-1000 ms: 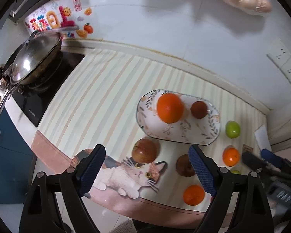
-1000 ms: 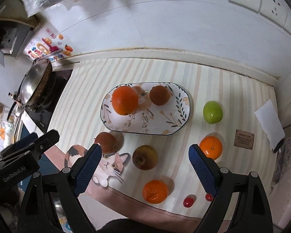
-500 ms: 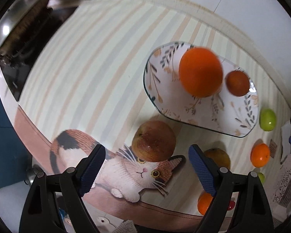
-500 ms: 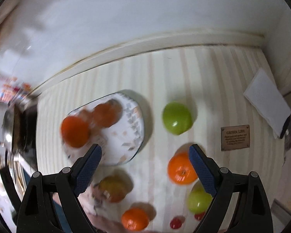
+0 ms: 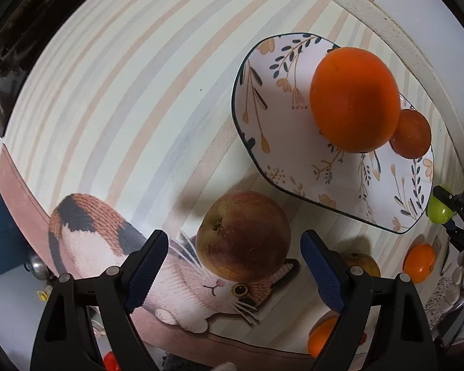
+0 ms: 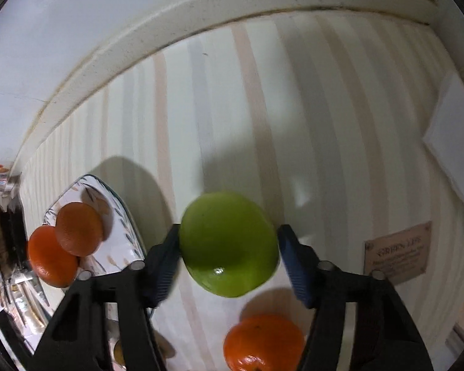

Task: Organize fruits
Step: 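Grasp the red apple with the left tool while the right tool grasps the green apple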

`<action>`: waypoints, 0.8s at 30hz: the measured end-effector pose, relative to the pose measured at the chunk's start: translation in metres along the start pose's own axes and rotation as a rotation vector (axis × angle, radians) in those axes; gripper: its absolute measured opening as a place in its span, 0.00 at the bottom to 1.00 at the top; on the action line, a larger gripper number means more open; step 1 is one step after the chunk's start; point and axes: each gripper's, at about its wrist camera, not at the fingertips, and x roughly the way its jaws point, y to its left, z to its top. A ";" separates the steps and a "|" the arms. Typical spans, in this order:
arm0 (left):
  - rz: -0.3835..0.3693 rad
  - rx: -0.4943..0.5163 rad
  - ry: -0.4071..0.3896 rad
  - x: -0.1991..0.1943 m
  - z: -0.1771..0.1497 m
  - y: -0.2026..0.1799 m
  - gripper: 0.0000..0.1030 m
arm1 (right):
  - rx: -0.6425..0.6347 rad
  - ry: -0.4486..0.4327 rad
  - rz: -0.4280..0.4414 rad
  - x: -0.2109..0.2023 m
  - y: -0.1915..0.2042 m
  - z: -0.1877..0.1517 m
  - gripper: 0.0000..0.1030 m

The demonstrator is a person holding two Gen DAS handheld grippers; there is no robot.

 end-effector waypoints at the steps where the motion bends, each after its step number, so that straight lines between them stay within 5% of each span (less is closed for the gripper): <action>1: -0.007 -0.003 0.007 0.003 0.001 0.001 0.85 | -0.014 0.000 -0.001 0.000 0.002 -0.002 0.59; 5: -0.033 -0.003 0.017 0.014 0.004 0.007 0.85 | -0.054 0.000 0.011 -0.003 0.011 -0.016 0.59; 8: -0.049 0.018 0.018 0.020 0.007 0.002 0.66 | -0.091 -0.006 0.014 -0.009 0.021 -0.032 0.59; 17: -0.029 0.043 -0.043 0.011 -0.003 -0.006 0.65 | -0.202 -0.009 0.048 -0.028 0.050 -0.071 0.59; 24: -0.085 0.062 -0.137 -0.040 -0.025 -0.019 0.65 | -0.283 -0.017 0.101 -0.053 0.085 -0.091 0.59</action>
